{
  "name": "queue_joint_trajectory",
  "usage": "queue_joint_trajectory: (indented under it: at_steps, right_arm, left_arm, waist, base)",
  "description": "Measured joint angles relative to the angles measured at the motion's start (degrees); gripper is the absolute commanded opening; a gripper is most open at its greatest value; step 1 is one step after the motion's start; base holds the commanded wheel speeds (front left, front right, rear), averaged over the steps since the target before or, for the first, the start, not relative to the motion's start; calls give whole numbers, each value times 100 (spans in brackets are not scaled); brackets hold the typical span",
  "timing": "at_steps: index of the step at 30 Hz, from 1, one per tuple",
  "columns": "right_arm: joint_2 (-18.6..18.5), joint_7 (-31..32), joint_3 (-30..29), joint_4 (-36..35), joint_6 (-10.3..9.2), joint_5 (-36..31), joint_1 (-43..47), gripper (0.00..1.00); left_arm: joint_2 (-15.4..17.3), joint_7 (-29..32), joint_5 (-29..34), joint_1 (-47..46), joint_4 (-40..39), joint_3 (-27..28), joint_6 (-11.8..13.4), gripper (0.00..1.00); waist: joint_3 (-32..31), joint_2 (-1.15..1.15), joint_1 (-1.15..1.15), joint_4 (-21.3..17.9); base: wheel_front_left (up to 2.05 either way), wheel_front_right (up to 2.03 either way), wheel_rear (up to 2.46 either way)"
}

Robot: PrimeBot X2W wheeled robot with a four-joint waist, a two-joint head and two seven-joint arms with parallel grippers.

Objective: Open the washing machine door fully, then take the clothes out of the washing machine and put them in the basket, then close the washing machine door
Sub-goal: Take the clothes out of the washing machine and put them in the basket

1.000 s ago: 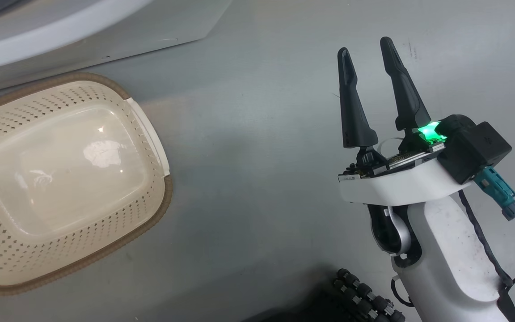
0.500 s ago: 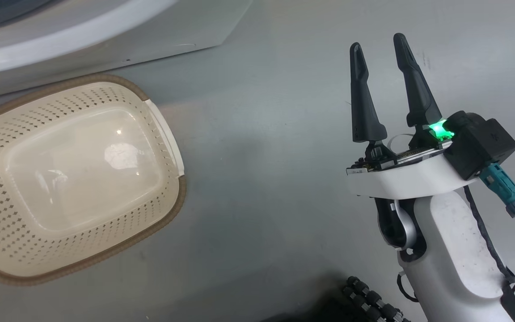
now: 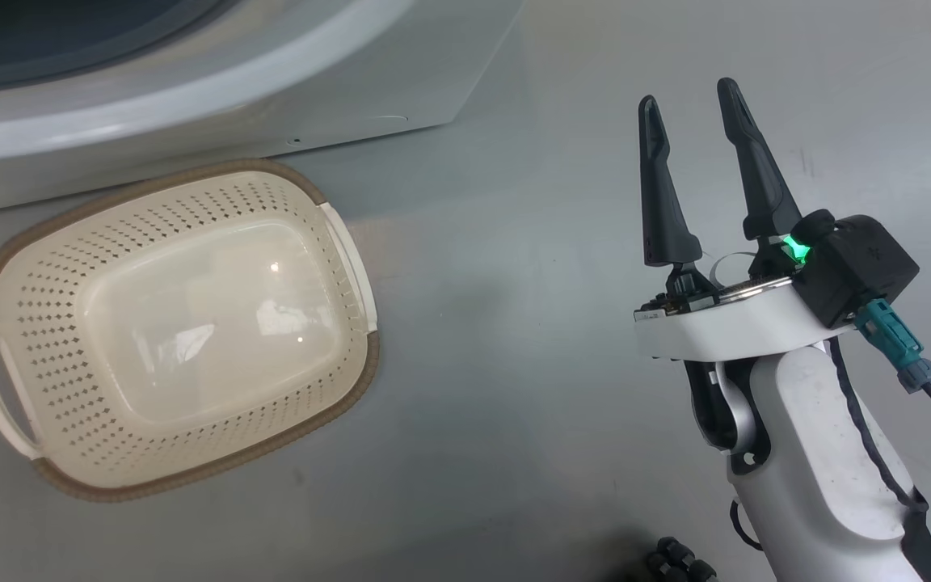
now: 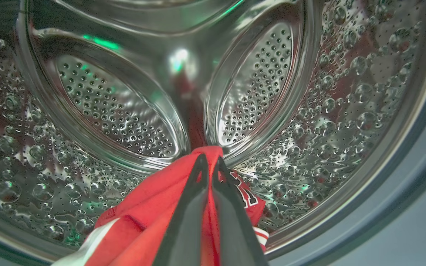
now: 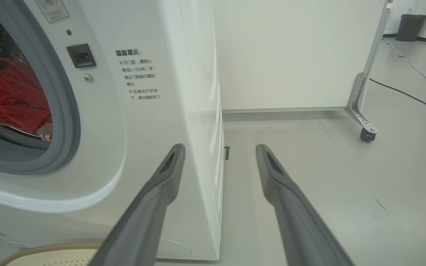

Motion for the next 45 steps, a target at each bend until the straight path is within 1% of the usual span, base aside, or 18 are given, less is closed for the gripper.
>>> queue_joint_trajectory:
  at_steps: [6,7,9,11,17,24,26,35,36,41,45]
  right_arm:
    - [0,0,-99,137,60,-151,174,100]
    - [-1,0,-146,170,83,-179,243,100]
    - [-1,0,-158,188,87,-196,270,100]
    - [-2,0,-179,226,134,-205,310,100]
    - [-3,0,-287,336,183,-253,574,100]
    - [-1,0,-399,441,236,-286,867,100]
    - [-2,0,-430,459,285,-288,939,100]
    - [0,0,-482,503,348,-292,1235,100]
    - [0,0,-489,502,352,-292,1268,100]
    - [1,0,-497,459,386,-292,1395,100]
    - [1,0,-510,388,397,-292,1425,100]
  left_arm:
    - [-364,-601,-31,632,-234,5,135,0]
    - [-476,-758,-57,861,-300,-1,153,0]
    - [-513,-834,-63,976,-331,-15,174,0]
    - [-565,-989,-64,1199,-392,-18,198,0]
    - [-784,-1377,-66,1697,-641,-55,245,0]
    - [-987,-1459,-79,2143,-1046,-90,293,0]
    - [-1026,-1482,-79,2204,-1179,-88,294,0]
    - [-1079,-1510,-62,2565,-1775,-79,358,0]
    - [-1091,-1510,-60,2614,-1857,-81,399,0]
    - [-1154,-1527,-9,2900,-2242,-136,448,0]
    - [-1230,-1526,-10,3344,-2234,-257,456,0]
  waist:
    - [-316,0,0,156]
    - [-434,0,0,212]
    - [-493,0,0,241]
    - [-619,0,0,297]
    - [-1014,0,0,463]
    - [-1490,0,0,641]
    - [-1623,0,0,684]
    - [-2172,0,0,824]
    - [-2222,0,0,834]
    - [-2384,0,0,873]
    - [-2373,0,-1,882]
  base:
    - [0,0,0]
    - [0,0,0]
    - [0,0,0]
    - [0,0,0]
    - [0,0,0]
    - [0,0,0]
    - [0,0,0]
    - [0,0,0]
    - [0,0,0]
    - [0,0,0]
    - [0,0,0]
